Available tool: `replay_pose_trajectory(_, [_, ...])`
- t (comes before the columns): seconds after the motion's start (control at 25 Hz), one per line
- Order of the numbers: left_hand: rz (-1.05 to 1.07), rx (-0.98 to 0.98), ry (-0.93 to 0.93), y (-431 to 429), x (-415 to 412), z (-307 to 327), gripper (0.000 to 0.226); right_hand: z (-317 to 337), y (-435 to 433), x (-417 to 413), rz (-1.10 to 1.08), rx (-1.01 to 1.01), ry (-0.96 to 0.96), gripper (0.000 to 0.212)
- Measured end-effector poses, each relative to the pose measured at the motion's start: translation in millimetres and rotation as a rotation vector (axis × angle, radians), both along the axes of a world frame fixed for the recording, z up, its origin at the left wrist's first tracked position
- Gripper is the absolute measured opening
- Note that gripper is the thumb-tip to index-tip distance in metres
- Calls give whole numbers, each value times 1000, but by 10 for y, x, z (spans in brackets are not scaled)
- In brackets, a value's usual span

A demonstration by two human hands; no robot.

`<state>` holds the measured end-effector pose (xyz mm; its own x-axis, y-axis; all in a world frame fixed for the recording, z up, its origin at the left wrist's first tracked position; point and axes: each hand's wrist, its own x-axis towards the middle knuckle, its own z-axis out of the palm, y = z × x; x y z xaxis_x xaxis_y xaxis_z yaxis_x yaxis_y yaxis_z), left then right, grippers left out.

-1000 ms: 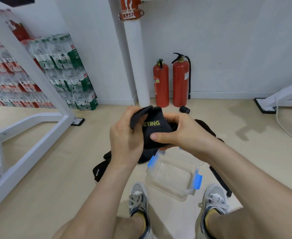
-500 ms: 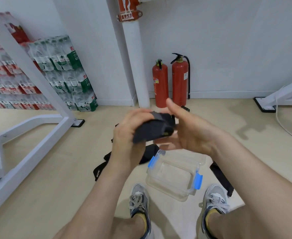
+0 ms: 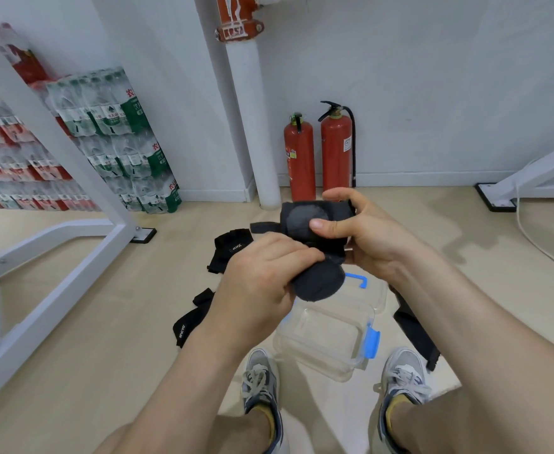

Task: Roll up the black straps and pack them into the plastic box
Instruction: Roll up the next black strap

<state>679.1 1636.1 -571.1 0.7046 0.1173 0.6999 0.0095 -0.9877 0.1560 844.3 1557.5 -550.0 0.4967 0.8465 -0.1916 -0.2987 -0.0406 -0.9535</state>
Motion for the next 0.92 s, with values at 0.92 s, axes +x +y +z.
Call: replay_pose_trajectory(0.92, [11,-1238,-273,99,67,201,16,-74,15,-131,248,292,-169,51])
